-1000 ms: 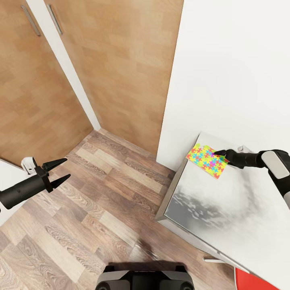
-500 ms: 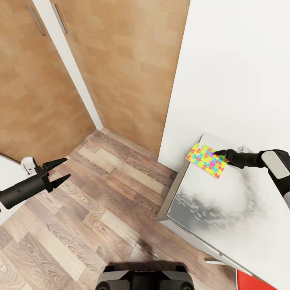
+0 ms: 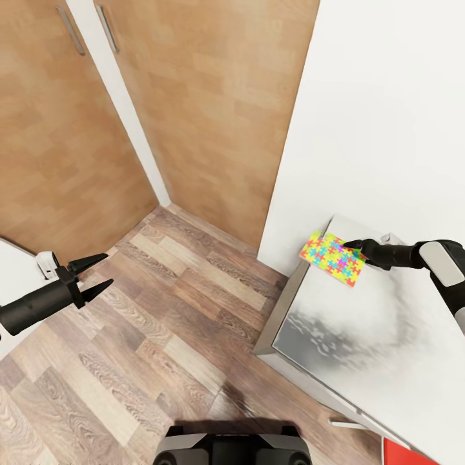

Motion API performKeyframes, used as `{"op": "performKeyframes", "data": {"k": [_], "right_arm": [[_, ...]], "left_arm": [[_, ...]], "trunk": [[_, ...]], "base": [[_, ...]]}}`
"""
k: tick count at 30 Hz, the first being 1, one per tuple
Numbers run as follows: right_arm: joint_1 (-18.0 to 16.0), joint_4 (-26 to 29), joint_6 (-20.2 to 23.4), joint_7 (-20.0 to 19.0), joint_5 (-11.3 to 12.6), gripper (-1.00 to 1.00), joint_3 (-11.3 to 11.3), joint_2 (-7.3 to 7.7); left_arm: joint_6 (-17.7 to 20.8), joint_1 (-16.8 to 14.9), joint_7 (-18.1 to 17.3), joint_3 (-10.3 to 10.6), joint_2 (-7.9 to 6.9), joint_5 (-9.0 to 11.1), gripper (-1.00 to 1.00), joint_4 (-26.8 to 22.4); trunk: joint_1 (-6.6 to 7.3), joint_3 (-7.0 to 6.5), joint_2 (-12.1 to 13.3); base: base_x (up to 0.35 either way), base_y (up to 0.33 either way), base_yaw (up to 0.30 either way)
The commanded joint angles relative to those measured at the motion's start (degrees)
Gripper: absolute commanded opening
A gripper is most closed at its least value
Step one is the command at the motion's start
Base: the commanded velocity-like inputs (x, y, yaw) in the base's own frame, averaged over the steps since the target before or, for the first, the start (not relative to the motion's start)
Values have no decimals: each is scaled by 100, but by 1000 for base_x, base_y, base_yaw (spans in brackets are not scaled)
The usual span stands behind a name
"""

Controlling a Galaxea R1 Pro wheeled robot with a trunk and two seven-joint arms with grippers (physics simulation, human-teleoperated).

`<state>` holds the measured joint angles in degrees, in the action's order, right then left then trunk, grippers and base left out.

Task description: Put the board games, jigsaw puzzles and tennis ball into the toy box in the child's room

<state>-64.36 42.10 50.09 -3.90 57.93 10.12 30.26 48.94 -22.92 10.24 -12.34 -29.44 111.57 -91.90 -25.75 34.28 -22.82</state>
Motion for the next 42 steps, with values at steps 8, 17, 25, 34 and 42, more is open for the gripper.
{"op": "performKeyframes", "data": {"k": [8, 17, 25, 34, 42], "right_arm": [[-6, 10, 9, -43, -30, 100, 17, 8], [-6, 24, 9, -41, -29, 100, 16, 11], [-6, 38, 9, -41, -28, 100, 13, 13], [-6, 60, 9, -41, -20, 100, 9, 15], [-6, 69, 9, -41, -25, 100, 8, 15]], "left_arm": [[19, -8, 58, -5, -1, 60, 100, -3], [20, -5, 58, -5, -7, 59, 100, -3], [19, -5, 57, -5, -9, 61, 100, -3], [19, -6, 57, -5, -8, 63, 100, -3], [21, -6, 57, -5, -9, 64, 100, -3]], "trunk": [[-3, 8, -10], [-3, 8, -10], [-3, 8, -10], [-3, 8, -10], [-3, 8, -10]], "base": [[0, 0, 35], [0, 0, 5], [0, 0, 38], [0, 0, 21], [0, 0, 3]]}}
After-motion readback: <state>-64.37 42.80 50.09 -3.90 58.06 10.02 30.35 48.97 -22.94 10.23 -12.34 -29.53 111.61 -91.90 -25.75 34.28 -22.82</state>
